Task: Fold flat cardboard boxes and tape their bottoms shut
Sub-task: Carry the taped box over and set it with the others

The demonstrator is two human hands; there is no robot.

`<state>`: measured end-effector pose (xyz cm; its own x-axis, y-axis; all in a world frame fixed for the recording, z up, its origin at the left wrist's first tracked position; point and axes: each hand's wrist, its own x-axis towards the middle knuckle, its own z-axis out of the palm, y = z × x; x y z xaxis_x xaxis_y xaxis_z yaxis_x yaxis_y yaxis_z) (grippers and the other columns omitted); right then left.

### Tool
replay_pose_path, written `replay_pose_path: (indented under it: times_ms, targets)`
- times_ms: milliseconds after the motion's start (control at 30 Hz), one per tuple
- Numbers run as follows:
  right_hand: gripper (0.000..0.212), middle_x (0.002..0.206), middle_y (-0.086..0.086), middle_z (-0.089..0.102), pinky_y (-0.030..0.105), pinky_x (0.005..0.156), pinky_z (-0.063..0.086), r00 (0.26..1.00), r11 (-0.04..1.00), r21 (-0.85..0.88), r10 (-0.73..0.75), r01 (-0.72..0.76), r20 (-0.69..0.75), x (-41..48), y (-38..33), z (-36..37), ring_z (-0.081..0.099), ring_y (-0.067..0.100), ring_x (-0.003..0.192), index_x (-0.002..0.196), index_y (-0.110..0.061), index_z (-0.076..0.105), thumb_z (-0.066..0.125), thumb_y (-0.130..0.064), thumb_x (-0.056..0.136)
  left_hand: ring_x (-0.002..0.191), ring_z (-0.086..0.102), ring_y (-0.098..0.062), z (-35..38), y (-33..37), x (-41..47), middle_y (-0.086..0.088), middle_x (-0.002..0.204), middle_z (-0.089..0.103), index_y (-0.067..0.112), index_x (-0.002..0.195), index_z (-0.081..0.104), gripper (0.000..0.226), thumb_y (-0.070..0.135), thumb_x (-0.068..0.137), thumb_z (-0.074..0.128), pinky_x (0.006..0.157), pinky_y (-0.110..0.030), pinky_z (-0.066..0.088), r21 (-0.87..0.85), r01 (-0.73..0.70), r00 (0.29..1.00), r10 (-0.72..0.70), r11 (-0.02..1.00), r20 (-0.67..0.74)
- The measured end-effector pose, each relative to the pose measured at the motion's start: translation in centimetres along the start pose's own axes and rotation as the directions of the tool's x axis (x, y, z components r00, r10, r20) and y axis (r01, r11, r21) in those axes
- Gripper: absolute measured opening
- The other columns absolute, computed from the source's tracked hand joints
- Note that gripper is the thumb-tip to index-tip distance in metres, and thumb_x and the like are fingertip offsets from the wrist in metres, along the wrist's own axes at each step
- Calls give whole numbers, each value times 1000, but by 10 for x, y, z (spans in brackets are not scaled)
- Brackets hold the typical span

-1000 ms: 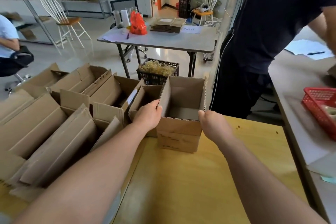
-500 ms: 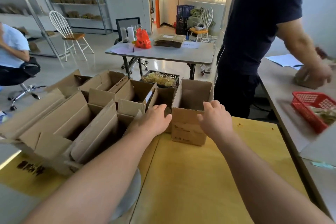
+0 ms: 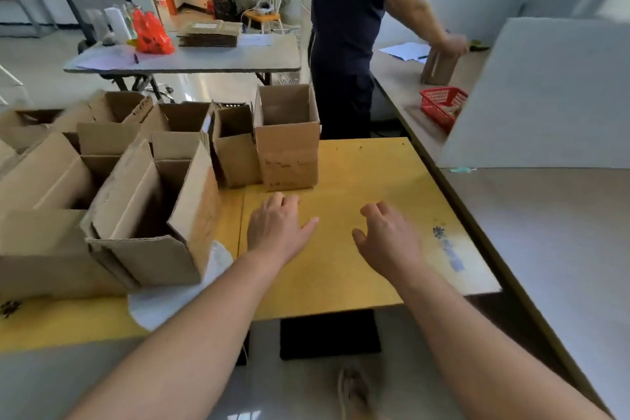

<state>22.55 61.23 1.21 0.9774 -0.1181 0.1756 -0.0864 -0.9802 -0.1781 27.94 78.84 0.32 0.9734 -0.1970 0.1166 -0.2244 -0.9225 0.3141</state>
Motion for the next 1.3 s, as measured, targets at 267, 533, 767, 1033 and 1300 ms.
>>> replay_pose_path:
  times_ms: [267, 533, 767, 1033, 1300]
  targets:
    - [35, 117, 3, 58, 35, 87, 44, 994, 995, -8, 98, -98, -38, -72, 61, -23, 56, 22, 104, 123, -17, 51, 52, -34, 92, 126, 41, -26, 12, 64, -45, -5, 136, 44, 17, 139, 41, 59, 54, 93, 46, 101, -39, 36, -56, -131, 984, 137, 990, 115]
    - [34, 117, 2, 57, 32, 83, 43, 972, 977, -15, 212, -215, -97, -123, 153, -46, 55, 21, 103, 121, -18, 53, 52, -33, 91, 124, 43, -24, 49, 168, -64, -3, 132, 49, 19, 134, 44, 55, 54, 92, 47, 98, -36, 36, -60, -245, 958, 251, 968, 138]
    - [36, 123, 5, 54, 37, 89, 38, 906, 906, -63, 411, -418, -100, -189, 291, -82, 52, 26, 109, 124, -18, 50, 46, -35, 93, 122, 46, -20, 106, 315, -91, 2, 132, 53, 22, 132, 47, 52, 54, 91, 48, 98, -35, 35, -72, -425, 885, 431, 902, 178]
    - [36, 124, 4, 53, 34, 85, 36, 765, 760, -87, 635, -644, -106, -280, 450, -115, 51, 26, 111, 126, -19, 49, 45, -34, 93, 123, 48, -22, 165, 501, -129, -1, 133, 55, 19, 135, 48, 56, 50, 89, 55, 100, -36, 36, -197, -604, 758, 633, 772, 155]
    - [38, 127, 3, 51, 34, 90, 37, 508, 506, -50, 857, -861, -79, -359, 559, -124, 47, 24, 117, 130, -18, 46, 43, -32, 94, 131, 38, -20, 213, 629, -144, 0, 145, 43, 18, 146, 33, 65, 44, 91, 56, 102, -28, 27, -328, -692, 603, 765, 643, 227]
